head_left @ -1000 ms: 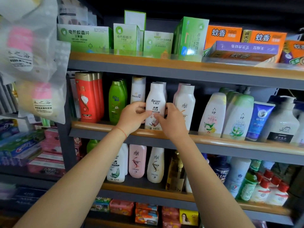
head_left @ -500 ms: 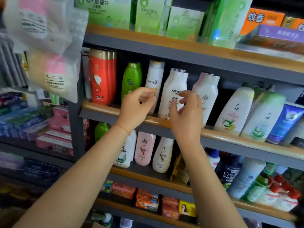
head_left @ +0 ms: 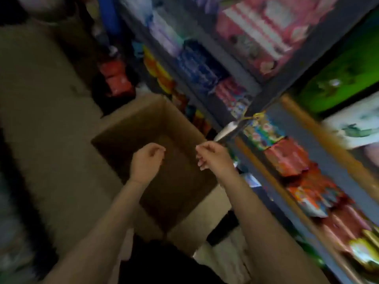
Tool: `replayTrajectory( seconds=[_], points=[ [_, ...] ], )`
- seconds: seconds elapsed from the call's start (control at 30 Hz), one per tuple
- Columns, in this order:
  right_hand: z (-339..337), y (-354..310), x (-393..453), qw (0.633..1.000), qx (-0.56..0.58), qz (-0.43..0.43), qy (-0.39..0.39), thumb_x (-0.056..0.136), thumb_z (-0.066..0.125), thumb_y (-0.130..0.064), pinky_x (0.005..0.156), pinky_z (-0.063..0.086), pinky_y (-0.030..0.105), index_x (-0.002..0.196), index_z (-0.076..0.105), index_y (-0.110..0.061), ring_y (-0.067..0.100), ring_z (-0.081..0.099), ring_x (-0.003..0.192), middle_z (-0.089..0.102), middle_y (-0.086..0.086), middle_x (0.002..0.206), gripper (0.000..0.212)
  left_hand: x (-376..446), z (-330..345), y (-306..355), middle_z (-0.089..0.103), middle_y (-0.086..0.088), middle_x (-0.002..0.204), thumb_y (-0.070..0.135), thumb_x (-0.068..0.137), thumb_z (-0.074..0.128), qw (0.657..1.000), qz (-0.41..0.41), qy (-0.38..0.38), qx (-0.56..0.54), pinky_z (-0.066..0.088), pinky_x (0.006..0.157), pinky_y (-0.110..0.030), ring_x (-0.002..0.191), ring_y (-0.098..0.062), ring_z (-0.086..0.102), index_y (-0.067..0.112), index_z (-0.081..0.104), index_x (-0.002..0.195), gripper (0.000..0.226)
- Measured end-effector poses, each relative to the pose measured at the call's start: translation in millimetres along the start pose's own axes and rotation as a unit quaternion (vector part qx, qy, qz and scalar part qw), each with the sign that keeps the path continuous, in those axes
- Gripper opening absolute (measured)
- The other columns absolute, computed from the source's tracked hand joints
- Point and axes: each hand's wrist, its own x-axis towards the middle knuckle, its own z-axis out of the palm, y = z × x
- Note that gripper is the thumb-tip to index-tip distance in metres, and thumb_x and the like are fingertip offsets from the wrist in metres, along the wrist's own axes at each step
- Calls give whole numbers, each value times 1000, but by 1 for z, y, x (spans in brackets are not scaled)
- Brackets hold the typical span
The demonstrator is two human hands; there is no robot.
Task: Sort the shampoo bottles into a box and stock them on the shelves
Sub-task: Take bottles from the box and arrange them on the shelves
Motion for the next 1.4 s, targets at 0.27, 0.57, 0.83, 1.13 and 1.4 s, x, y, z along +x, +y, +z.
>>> replayTrajectory(
  seconds=[0.27,0.57,0.83,1.13,1.4],
  points=[
    [132,111,83,971,-32,211,-106,99,57,-14,44,49,22,89,57,-15,13,54,53,59,5,73,10,21,-46,-141,18,-10,162,30,87,67,968,-87,209,110,21,120,-51,149,-30,19,19,19,155,84],
    [206,159,173,939,66,324,-94,103,49,-14,81,54,39,136,46,-6,28,56,100,55,13,117,34,90,-58,-147,59,0,134,17,90,58,934,-106,200,-277,52,102,-48,117,-17,62,28,39,148,62],
    [279,244,282,942,-35,325,-73,84,68,-56,108,42,40,151,33,-6,33,52,128,48,16,147,90,118,-63,-157,56,-7,139,0,99,48,911,-38,189,-366,49,105,-43,123,-19,60,18,35,151,57],
    [268,228,270,940,28,340,-31,95,59,-28,90,47,31,147,38,-5,29,61,111,58,16,135,60,117,-64,-157,52,-3,142,6,100,52,925,-24,199,-324,51,101,-31,122,-12,57,21,33,152,58],
    [179,83,140,961,145,210,-110,87,70,-12,79,59,41,132,44,-22,24,71,90,68,11,114,53,71,-59,-93,42,-8,146,16,92,63,967,63,245,35,31,117,-35,134,-13,39,15,52,136,46]
  ],
)
